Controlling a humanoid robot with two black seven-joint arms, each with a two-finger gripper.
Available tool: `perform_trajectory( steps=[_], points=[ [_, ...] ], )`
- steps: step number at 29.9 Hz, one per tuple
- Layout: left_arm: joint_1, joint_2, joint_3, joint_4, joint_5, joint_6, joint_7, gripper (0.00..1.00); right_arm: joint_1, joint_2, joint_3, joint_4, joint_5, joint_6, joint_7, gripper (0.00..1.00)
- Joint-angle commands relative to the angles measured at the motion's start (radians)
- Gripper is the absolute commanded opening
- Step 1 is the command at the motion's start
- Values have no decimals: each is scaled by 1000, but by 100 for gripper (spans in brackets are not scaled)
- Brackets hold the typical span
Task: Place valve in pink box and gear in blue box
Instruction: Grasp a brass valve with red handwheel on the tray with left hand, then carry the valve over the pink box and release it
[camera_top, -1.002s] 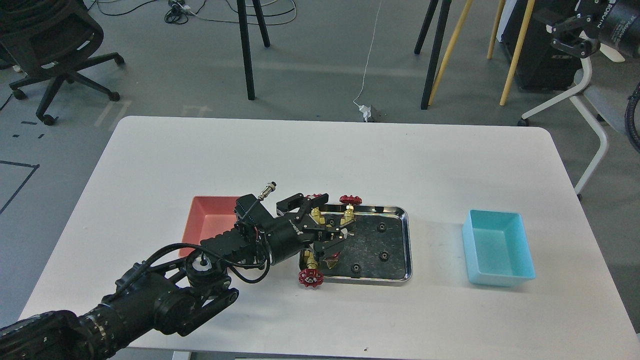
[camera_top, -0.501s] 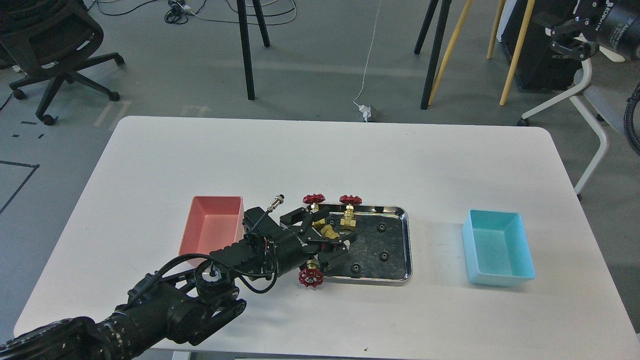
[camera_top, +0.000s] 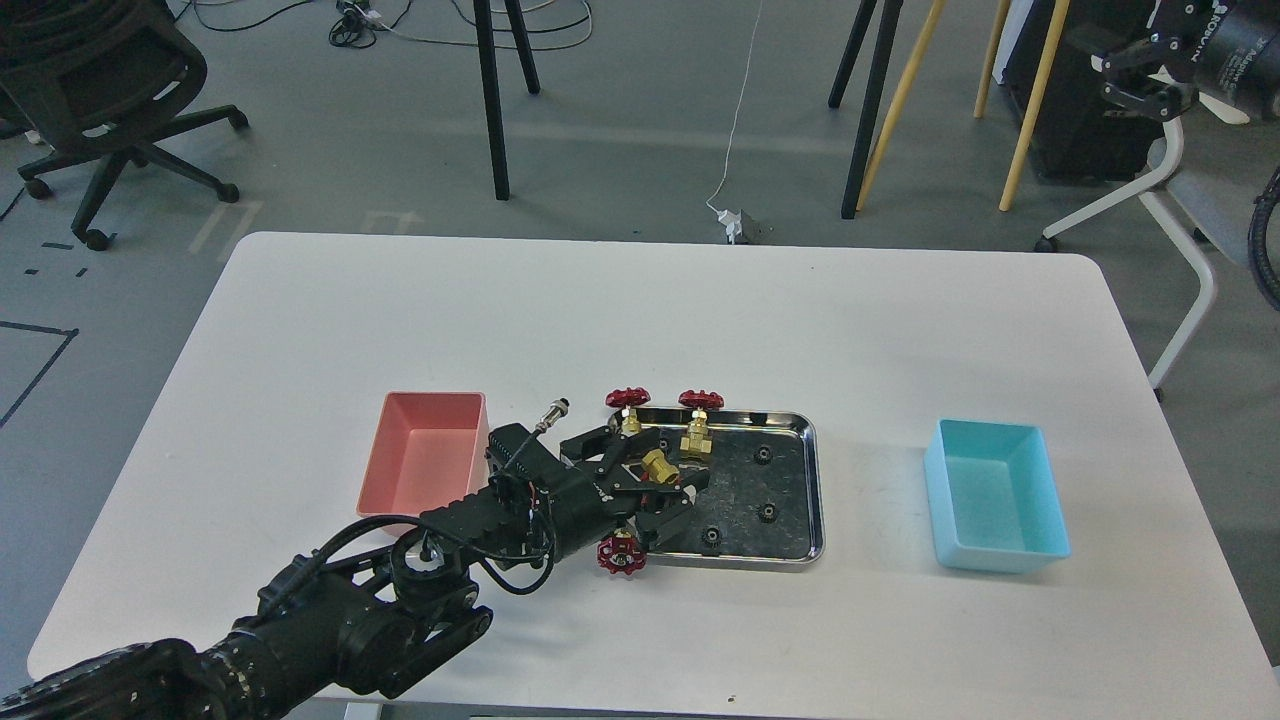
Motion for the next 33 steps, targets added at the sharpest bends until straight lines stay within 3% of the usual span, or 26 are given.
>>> perform_trajectory(
  steps=[1, 4, 9, 16, 20, 26, 33],
  points=[
    [2, -1, 0, 7, 0, 0, 3, 67, 1, 0, 0, 0, 0, 1, 0, 99],
    [6, -1, 0, 10, 0, 0, 7, 63, 1, 0, 0, 0, 0, 0, 0, 99],
    [8, -3, 0, 9, 0, 2, 21, 38, 1, 0, 0, -1, 0, 0, 0, 99],
    [20, -3, -3, 0, 0, 2, 24, 16, -3, 0, 0, -3, 0, 0, 0, 99],
    [31, 6, -19, -22, 0, 8, 23, 15, -8, 0, -2, -18, 0, 0, 0, 99],
    [29, 35, -109, -149, 0, 17, 26, 16, -8, 11, -2, -35, 0, 0, 0, 99],
    [31, 262, -168, -354, -5, 12, 70, 16, 5, 31, 3, -50, 0, 0, 0, 99]
  ],
)
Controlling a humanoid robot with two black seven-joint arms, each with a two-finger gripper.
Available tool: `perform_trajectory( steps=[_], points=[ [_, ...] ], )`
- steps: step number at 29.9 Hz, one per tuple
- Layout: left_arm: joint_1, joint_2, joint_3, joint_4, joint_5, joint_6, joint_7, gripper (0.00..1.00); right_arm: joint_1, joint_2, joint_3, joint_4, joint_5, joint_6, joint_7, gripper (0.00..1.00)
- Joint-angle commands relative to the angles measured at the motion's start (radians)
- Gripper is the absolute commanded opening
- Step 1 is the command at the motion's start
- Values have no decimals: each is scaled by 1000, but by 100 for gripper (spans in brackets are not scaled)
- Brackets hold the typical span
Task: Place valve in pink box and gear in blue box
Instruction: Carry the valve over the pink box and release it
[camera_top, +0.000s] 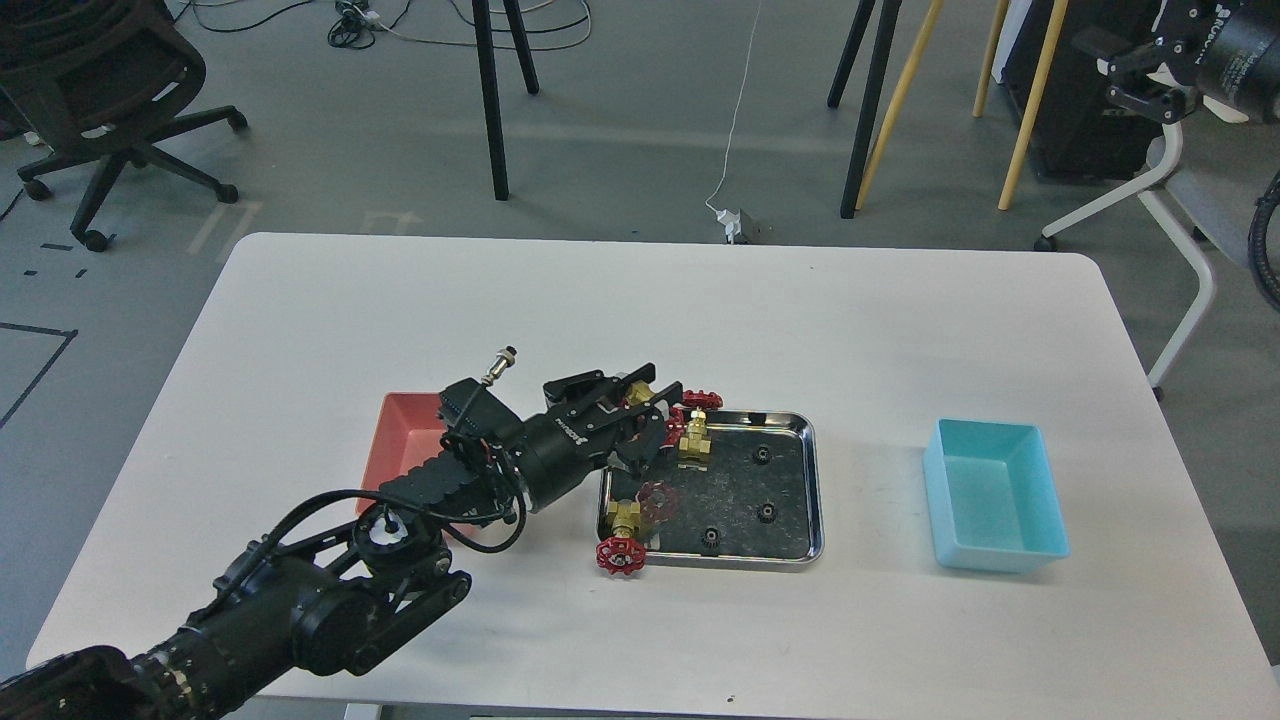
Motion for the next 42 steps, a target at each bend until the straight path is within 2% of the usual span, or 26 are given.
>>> perform_trajectory(
  steps=[1, 9, 14, 28, 29, 32, 34, 37, 42],
  points=[
    [8, 138, -23, -113, -9, -6, 25, 16, 4, 21, 4, -18, 0, 0, 1, 99],
    [159, 316, -119, -190, -61, -9, 33, 17, 7, 67, 4, -84, 0, 5, 6, 99],
    [223, 371, -161, -244, -134, -9, 61, 17, 16, 80, 6, -95, 0, 6, 8, 99],
    [306, 385, -189, -236, -132, -7, 62, 20, 19, 121, 6, -111, 0, 5, 9, 99],
    [306, 385, -189, -236, -132, -7, 62, 24, 21, 123, 6, -111, 0, 5, 9, 99],
    [318, 385, -189, -236, -132, -7, 62, 42, 36, 123, 3, -111, 0, 5, 8, 99],
    [320, 385, -189, -236, -134, -7, 62, 49, 39, 123, 4, -111, 0, 5, 8, 99],
    [320, 385, -189, -236, -137, -6, 61, 68, 45, 123, 3, -111, 0, 5, 8, 99],
    [320, 383, -192, -238, -143, -9, 61, 81, 47, 123, 4, -111, 0, -4, 3, 99]
  ],
)
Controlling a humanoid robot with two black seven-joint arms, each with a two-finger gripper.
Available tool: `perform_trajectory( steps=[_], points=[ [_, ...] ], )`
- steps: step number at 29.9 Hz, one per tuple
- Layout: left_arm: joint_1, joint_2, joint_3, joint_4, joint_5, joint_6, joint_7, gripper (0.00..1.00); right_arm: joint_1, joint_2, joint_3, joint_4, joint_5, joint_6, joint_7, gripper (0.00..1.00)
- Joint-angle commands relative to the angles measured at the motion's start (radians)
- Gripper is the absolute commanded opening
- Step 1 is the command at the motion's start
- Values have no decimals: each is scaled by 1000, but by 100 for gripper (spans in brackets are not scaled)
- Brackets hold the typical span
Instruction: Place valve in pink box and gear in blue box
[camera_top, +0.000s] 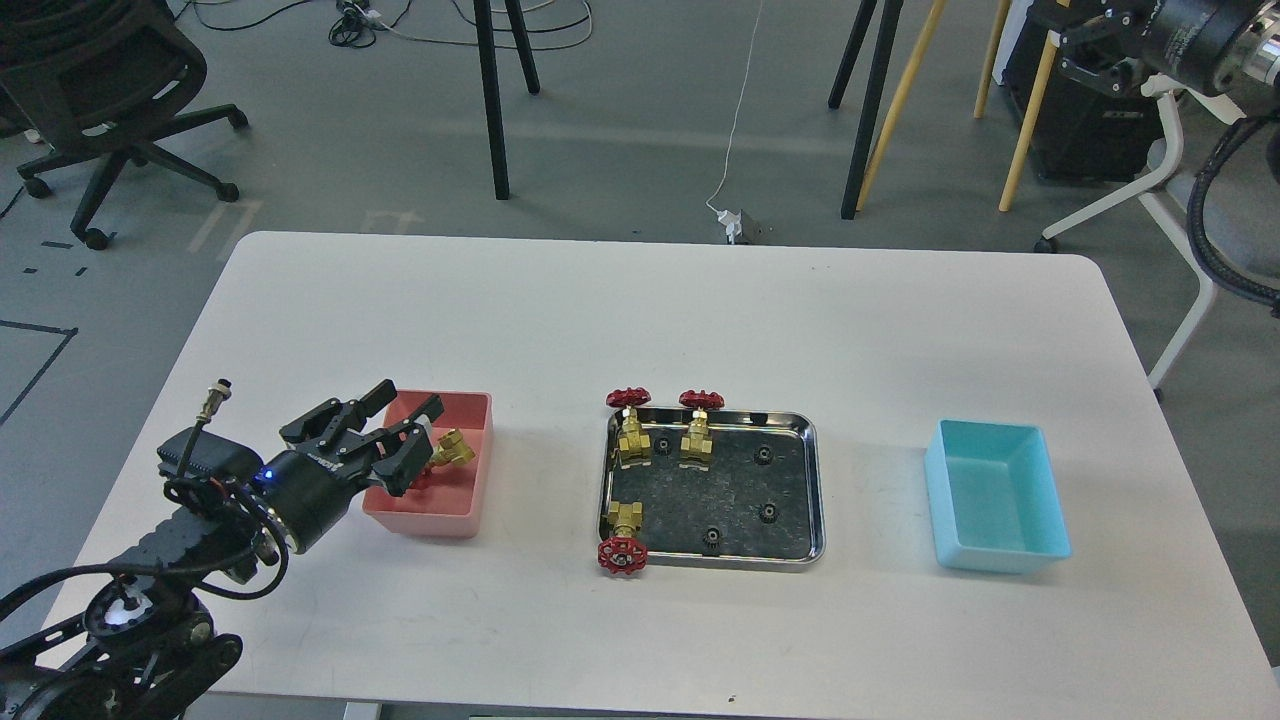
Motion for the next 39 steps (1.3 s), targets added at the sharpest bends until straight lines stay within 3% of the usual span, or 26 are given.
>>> perform_trajectory(
  steps=[1, 5, 9, 16, 19, 22, 28, 30, 35, 39],
  points=[
    [-1, -2, -6, -3, -15, -3, -1, 85, 1, 0, 3, 2, 0, -14, -2, 99],
    [-16, 5, -49, -15, -174, -37, 1, 95, 3, 0, 6, 3, 2, -28, 0, 98],
    [-128, 44, -104, -17, -463, -173, -1, 97, 1, 0, -3, 20, -2, -10, 1, 98],
    [-415, 222, -132, 38, -1255, -566, 4, 97, 26, 44, -6, 92, -300, 12, 3, 98],
    [-507, 274, -130, 103, -1535, -658, 56, 97, 27, 55, -6, 168, -481, 12, 4, 98],
    [-590, 305, -132, 159, -1679, -681, 111, 97, 26, 87, -24, 271, -676, 12, 6, 98],
    [-688, 342, -133, 222, -1697, -688, 108, 98, 49, 178, -231, 422, -896, 12, 23, 98],
    [-702, 354, -132, 224, -1697, -686, 108, 98, 76, 222, -342, 428, -942, 12, 29, 99],
    [-705, 364, -141, 224, -1697, -677, 105, 98, 116, 279, -540, 423, -1089, 12, 93, 99],
    [-705, 362, -171, 225, -1697, -674, 105, 98, 107, 362, -636, 393, -1158, 12, 105, 98]
  ],
)
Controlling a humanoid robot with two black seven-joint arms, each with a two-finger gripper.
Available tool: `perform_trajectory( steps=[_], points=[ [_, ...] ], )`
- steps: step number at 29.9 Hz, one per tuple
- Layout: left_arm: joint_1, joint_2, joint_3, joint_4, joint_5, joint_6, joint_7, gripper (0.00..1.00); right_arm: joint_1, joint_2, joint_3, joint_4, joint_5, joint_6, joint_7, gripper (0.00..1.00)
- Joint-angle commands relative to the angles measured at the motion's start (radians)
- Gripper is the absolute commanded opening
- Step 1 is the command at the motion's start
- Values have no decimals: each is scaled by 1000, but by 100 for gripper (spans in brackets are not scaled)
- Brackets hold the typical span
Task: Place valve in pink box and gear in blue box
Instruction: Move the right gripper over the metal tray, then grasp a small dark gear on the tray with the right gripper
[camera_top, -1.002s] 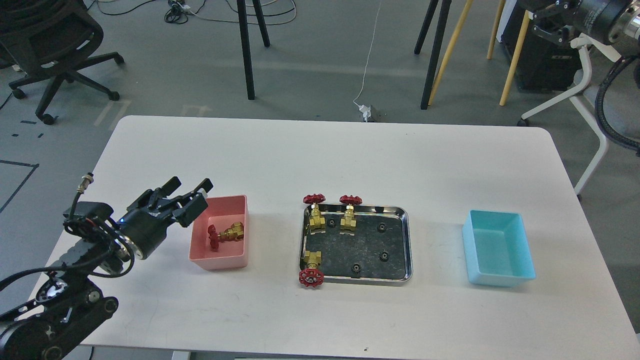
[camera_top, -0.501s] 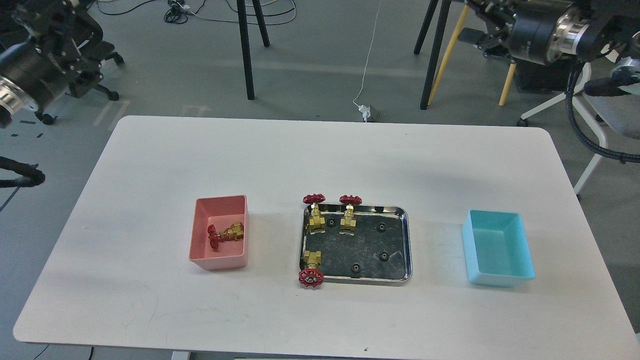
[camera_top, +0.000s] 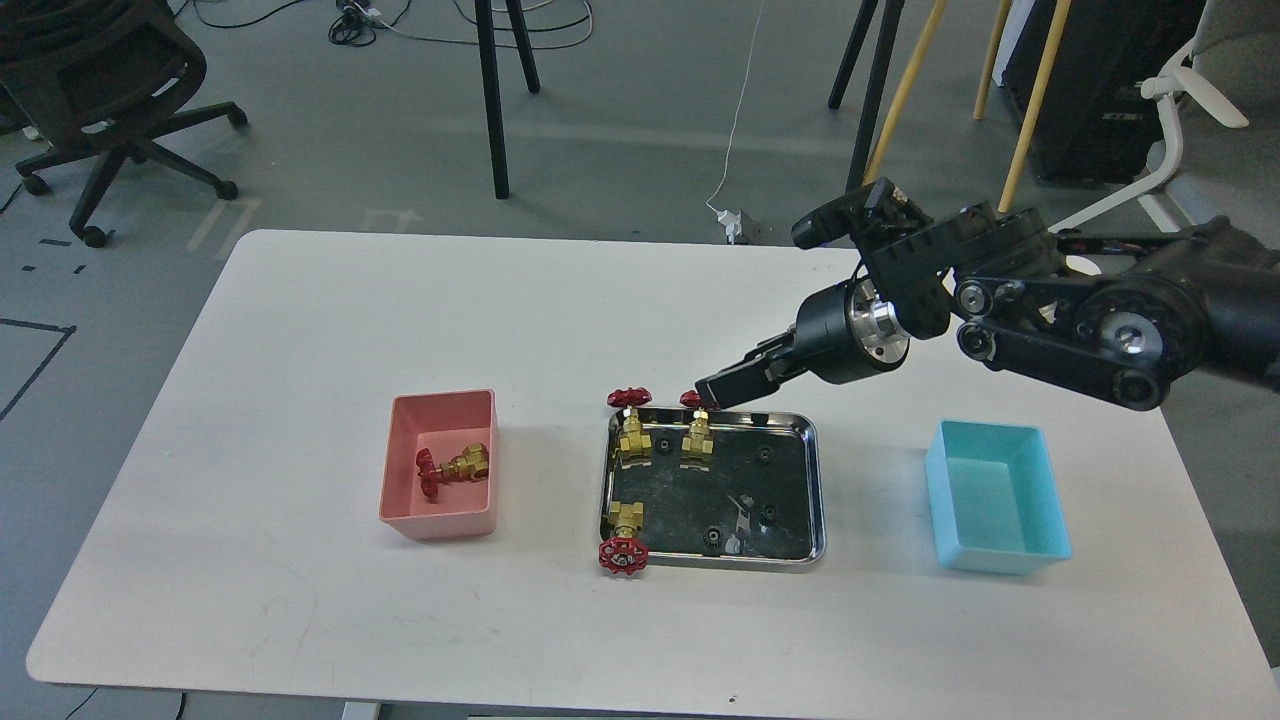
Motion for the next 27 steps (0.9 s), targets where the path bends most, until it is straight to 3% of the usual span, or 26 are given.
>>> perform_trajectory(
  steps=[1, 5, 14, 27],
  points=[
    [0, -1, -23, -1, 0, 5, 0, 98, -10, 75, -85, -40, -53, 0, 8, 98],
    [0, 1, -30, 1, 2, 10, -2, 98, -28, 175, -154, -94, -62, 0, 8, 98],
    [0, 11, -56, 7, 0, 12, -2, 98, -91, 270, -213, -234, -87, 0, 14, 98],
    [0, 27, -60, 7, 2, 15, -2, 98, -143, 319, -260, -309, -127, 0, 36, 92]
  ],
)
